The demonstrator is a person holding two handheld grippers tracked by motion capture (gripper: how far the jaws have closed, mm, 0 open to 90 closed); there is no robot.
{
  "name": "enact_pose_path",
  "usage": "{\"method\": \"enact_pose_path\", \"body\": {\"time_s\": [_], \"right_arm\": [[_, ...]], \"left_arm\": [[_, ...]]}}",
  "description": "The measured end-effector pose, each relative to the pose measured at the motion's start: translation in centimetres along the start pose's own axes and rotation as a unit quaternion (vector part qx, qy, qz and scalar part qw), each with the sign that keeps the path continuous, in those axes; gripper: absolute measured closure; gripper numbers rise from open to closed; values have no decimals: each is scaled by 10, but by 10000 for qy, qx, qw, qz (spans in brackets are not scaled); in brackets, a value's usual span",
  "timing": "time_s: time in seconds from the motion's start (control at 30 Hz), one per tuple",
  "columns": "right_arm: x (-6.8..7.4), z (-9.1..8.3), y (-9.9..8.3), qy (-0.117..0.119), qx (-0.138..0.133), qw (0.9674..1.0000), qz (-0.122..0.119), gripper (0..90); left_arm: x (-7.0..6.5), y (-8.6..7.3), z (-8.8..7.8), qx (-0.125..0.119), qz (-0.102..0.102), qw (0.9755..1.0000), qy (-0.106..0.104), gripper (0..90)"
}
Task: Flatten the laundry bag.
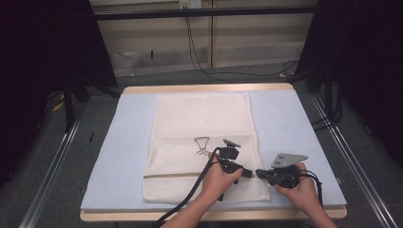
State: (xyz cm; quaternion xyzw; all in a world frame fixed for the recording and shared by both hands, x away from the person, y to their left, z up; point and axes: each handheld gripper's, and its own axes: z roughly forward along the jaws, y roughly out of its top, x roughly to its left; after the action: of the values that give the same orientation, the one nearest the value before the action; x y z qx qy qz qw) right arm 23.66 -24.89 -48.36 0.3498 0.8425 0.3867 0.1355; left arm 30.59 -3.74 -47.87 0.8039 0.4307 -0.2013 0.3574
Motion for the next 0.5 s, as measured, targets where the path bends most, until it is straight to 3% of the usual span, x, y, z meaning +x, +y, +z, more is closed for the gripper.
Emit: {"method": "enact_pose_path", "body": {"time_s": [0.23,0.5], "right_arm": [[0,0,0,-15,32,10000,-43,900],[0,0,1,-9,37,10000,-46,900]], "left_arm": [[6,-3,-12,8,-79,9999,-69,874],[11,-4,-23,15,-106,9999,-3,874]]}}
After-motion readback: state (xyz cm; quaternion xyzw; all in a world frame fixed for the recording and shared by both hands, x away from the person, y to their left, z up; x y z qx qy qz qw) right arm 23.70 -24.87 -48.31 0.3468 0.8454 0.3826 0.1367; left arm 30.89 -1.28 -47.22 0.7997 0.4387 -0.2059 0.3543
